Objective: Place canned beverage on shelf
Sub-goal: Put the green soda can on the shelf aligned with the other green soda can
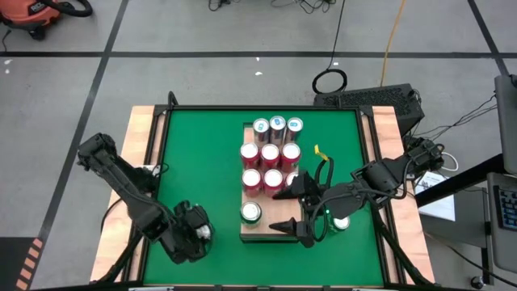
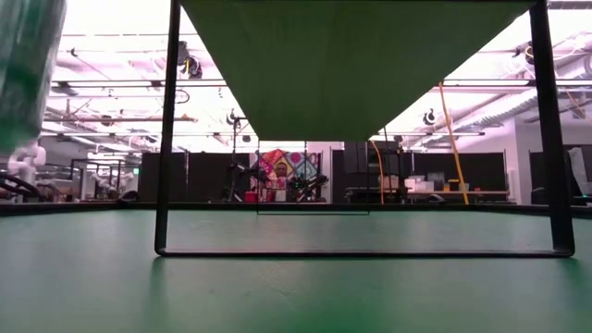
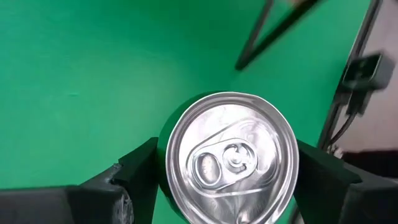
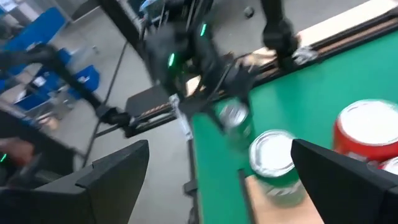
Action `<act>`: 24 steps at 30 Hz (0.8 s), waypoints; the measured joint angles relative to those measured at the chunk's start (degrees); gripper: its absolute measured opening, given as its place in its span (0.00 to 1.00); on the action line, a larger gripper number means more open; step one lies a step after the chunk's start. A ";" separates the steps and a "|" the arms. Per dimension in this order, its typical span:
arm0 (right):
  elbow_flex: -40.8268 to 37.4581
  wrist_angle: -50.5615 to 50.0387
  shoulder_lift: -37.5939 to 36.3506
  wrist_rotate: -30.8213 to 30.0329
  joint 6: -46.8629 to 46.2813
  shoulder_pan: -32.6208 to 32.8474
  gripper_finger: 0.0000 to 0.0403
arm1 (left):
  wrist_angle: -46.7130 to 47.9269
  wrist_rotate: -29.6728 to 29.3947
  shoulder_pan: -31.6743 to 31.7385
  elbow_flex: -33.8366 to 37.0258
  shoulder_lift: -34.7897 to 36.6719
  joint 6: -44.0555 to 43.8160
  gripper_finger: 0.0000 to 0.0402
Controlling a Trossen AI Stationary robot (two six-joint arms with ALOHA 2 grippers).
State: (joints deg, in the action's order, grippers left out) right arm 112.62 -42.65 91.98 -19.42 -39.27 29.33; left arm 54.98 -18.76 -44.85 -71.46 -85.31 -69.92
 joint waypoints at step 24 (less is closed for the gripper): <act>0.00 7.29 0.04 -11.96 24.08 0.05 0.96 | 17.43 -27.49 0.25 -32.37 13.65 -23.08 0.68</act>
State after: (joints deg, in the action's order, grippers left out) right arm 112.62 -35.36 92.03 -31.38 -15.19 29.37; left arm 72.41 -46.25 -44.60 -103.83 -71.66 -93.00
